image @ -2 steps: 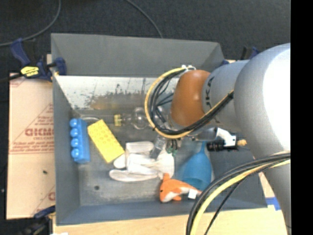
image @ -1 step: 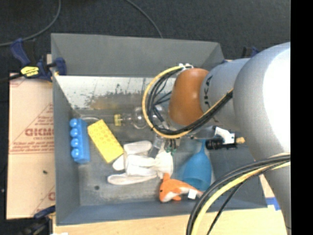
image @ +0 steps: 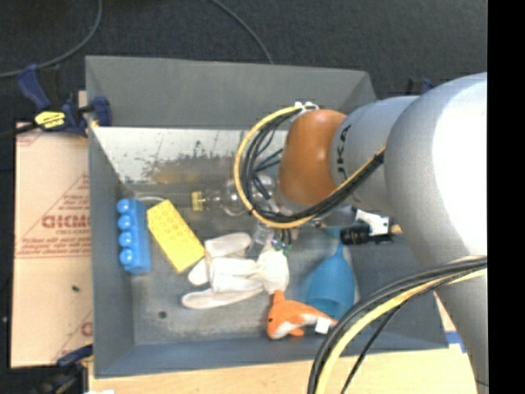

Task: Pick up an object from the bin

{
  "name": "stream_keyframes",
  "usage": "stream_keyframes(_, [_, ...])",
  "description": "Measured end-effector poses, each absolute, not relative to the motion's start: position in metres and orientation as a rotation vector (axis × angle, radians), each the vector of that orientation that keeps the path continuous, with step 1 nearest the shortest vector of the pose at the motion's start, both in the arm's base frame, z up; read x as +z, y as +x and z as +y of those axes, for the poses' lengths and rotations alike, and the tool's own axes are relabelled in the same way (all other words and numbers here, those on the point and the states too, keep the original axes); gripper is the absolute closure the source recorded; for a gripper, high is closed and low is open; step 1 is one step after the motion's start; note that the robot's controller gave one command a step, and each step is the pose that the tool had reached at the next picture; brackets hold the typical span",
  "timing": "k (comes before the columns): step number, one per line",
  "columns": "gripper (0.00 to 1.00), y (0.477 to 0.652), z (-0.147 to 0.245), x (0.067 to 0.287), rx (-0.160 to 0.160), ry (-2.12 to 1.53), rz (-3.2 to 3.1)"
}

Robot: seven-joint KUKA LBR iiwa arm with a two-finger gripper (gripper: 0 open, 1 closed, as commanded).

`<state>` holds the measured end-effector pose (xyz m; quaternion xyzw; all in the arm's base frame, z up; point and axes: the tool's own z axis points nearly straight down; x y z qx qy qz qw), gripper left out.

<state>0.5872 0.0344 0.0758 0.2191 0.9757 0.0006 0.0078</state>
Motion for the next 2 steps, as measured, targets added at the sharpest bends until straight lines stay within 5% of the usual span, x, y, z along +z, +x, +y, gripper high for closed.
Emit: stream_keyframes(2, [1.0,0.624,0.044,0.119,0.002,0.658,3.056])
